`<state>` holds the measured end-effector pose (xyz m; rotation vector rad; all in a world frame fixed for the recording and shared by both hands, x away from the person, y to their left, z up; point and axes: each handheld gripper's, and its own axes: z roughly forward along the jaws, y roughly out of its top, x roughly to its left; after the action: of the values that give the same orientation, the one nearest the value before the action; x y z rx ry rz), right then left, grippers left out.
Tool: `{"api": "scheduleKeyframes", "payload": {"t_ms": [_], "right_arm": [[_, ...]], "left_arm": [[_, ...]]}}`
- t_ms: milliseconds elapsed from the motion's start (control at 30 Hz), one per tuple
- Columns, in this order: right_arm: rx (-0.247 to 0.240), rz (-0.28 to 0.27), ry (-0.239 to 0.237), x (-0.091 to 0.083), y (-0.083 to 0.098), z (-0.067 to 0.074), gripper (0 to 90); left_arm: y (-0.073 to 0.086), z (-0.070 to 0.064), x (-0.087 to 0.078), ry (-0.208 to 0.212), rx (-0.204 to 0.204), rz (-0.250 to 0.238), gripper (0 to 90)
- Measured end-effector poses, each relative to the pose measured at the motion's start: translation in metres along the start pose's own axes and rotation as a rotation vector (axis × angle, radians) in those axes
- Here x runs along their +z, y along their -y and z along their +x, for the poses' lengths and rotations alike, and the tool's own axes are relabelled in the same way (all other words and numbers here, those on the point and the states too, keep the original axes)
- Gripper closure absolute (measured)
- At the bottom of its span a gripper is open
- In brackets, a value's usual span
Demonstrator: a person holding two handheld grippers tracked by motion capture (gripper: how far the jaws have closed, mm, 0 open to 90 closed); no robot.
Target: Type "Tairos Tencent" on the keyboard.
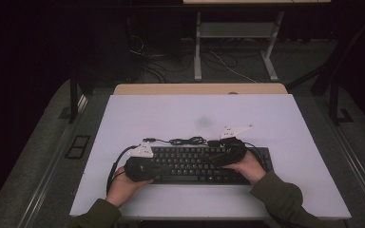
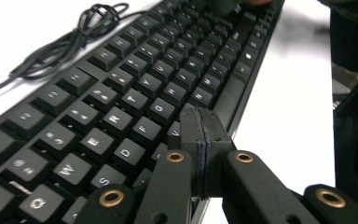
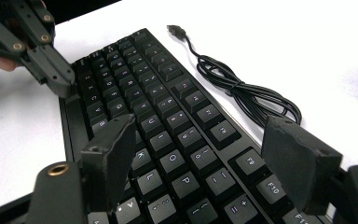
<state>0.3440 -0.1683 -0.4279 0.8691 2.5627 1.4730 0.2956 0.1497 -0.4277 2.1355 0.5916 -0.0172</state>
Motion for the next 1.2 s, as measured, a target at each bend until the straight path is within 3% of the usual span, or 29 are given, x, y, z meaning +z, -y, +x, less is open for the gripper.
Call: {"api": "scheduleKeyframes", "payload": {"t_ms": [367, 733, 967, 1200], "right_arm": [[0.000, -0.003, 0.002, 0.000, 0.000, 0.000, 25.9], [-0.003, -0.007, 0.002, -0.001, -0.001, -0.001, 25.9], [0.004, -0.010, 0.003, -0.003, 0.000, 0.000, 25.9], [0.002, -0.005, -0.002, -0.008, 0.003, 0.000, 28.2]], "left_arm": [[0.003, -0.001, 0.009, 0.016, 0.022, 0.062, 89.2], [0.003, -0.002, 0.011, 0.005, 0.033, 0.076, 89.3], [0.000, -0.002, 0.007, 0.001, 0.026, 0.037, 89.1], [-0.003, 0.000, 0.005, -0.020, -0.004, -0.002, 76.3]]}}
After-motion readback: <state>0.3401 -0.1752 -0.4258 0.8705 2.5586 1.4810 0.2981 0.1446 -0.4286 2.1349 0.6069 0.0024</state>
